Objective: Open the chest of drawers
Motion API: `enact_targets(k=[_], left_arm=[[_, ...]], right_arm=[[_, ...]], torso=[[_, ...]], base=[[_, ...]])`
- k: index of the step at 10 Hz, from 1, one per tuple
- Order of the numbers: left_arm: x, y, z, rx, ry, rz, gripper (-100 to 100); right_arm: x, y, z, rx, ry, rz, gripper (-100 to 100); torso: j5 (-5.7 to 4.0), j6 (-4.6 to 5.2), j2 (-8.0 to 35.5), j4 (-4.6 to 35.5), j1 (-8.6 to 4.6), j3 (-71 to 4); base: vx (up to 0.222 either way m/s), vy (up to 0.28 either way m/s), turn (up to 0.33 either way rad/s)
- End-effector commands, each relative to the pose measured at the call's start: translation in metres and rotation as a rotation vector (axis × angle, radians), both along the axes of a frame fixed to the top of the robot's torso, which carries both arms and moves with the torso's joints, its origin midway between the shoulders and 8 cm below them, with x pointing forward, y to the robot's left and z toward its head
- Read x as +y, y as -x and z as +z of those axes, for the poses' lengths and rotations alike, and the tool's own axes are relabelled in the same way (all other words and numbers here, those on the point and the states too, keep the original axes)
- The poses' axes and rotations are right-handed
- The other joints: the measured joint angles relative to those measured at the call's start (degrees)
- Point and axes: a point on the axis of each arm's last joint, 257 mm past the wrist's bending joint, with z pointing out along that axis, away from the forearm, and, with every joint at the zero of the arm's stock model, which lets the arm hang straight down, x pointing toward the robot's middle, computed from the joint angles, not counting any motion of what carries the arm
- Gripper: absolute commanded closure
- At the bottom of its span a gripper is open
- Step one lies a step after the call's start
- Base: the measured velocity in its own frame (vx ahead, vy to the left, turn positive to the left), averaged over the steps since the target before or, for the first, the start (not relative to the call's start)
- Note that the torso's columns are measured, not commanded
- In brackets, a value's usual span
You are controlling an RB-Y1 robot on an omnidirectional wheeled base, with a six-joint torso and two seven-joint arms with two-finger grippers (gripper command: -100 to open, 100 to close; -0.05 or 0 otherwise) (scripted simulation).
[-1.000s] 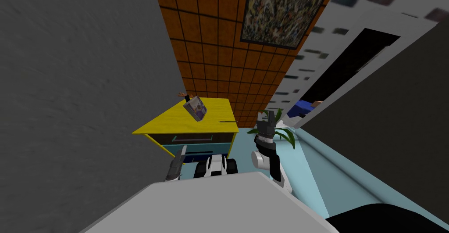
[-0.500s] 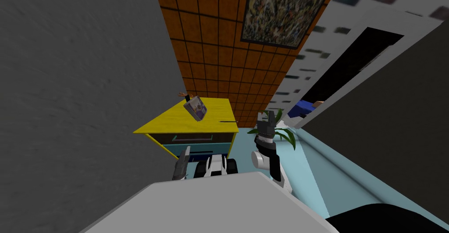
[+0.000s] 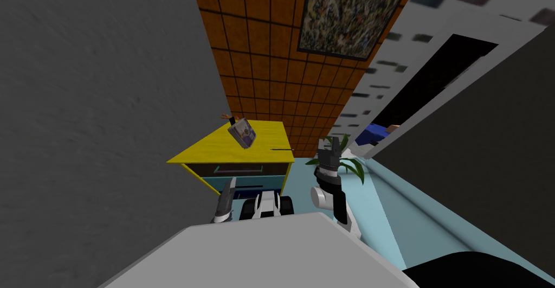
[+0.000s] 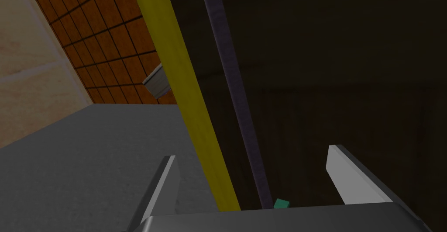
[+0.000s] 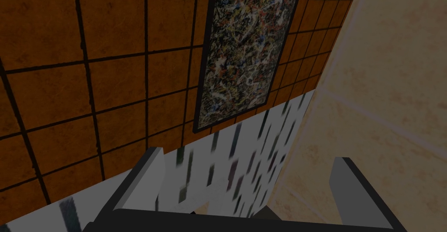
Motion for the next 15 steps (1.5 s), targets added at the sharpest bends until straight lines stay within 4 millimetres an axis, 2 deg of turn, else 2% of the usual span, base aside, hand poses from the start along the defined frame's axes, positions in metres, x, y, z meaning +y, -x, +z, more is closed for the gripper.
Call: enact_targets(k=[1, 5, 6, 7, 14, 15], left_arm=[[0.002, -0.016, 0.004, 0.002, 0.0, -0.002, -100], [0.003, -0.04, 0.014, 0.002, 0.001, -0.005, -100], [0.003, -0.037, 0.012, 0.0, 0.001, -0.005, -100], [0.002, -0.022, 0.007, 0.002, 0.0, -0.003, 100], [-0.001, 0.02, -0.007, 0.002, 0.001, 0.003, 100], [-0.001, 0.015, -0.007, 0.005, 0.002, 0.003, 100]], right_arm=[[0.0, 0.0, 0.0, 0.0, 0.0, 0.0, 0], [0.0, 0.0, 0.0, 0.0, 0.0, 0.0, 0], [0.0, 0.0, 0.0, 0.0, 0.0, 0.0, 0], [0.0, 0.0, 0.0, 0.0, 0.0, 0.0, 0], [0.0, 0.0, 0.0, 0.0, 0.0, 0.0, 0], [0.0, 0.0, 0.0, 0.0, 0.0, 0.0, 0]], torso=[[0.01, 0.0, 0.0, 0.0, 0.03, 0.0], [0.01, 0.0, -0.1, 0.0, 0.04, 0.0], [0.01, 0.0, -0.1, 0.0, 0.03, 0.0], [0.01, -0.01, -0.1, 0.0, 0.04, -0.1], [0.01, 0.0, 0.0, 0.0, 0.03, 0.0], [0.01, 0.0, 0.0, 0.0, 0.04, 0.0]], base=[[-0.035, -0.01, 0.007], [-0.036, -0.008, 0.009], [-0.012, -0.004, 0.0], [0.031, 0.008, -0.015], [0.04, 0.01, -0.009], [0.012, 0.005, -0.001]])
